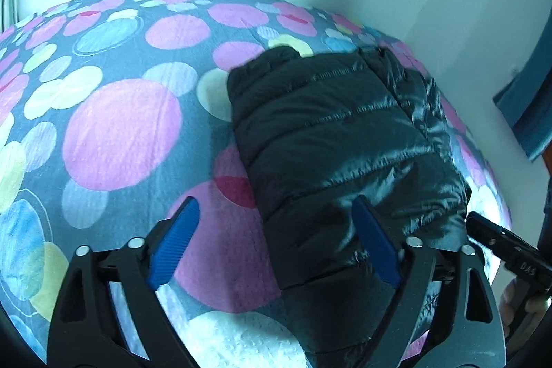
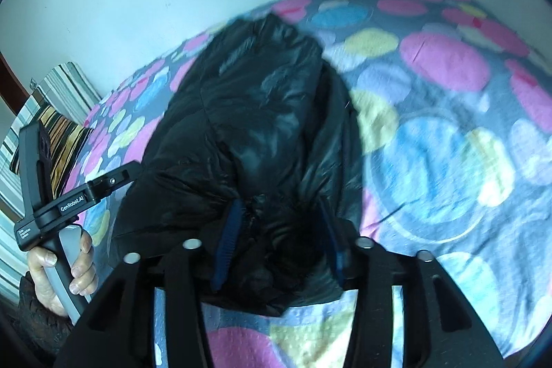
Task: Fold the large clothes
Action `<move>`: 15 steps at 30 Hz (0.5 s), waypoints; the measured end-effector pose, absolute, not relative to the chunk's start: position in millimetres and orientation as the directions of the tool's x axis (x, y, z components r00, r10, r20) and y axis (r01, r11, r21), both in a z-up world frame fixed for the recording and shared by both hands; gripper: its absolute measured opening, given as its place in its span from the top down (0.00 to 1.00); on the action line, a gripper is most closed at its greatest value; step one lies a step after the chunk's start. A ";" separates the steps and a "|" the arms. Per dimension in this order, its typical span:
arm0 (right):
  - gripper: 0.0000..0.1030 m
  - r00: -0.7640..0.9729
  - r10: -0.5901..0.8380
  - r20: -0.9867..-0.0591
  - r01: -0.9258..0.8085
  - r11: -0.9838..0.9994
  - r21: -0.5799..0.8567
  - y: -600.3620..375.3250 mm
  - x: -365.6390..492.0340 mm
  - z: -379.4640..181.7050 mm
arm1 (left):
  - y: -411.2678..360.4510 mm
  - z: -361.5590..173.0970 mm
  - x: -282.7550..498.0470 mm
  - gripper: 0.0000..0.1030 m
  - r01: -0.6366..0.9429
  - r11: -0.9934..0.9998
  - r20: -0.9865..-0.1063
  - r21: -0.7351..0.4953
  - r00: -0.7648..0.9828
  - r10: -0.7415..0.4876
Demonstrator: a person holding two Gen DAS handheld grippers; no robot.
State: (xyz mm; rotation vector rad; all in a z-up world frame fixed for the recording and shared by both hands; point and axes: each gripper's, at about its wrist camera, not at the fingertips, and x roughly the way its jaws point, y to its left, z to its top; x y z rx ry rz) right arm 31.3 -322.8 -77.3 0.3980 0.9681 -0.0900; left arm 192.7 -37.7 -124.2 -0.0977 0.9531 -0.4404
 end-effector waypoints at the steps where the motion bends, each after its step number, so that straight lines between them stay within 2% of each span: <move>1: 0.50 0.581 0.085 -0.809 0.257 0.924 0.282 -327.2 29.6 -71.6 | -34.5 -124.0 195.3 0.11 0.313 0.907 -0.763 -0.283 0.499 -0.411; 6: 0.49 0.568 -0.003 -0.823 0.361 0.900 0.245 -365.2 32.6 -76.6 | -34.6 -133.2 204.5 0.11 0.315 0.905 -0.779 -0.285 0.474 -0.410; 15: 0.49 0.551 0.153 -0.821 0.344 0.854 0.390 -379.7 64.3 -115.4 | -52.2 -135.3 209.5 0.08 0.375 0.874 -0.763 -0.310 0.451 -0.464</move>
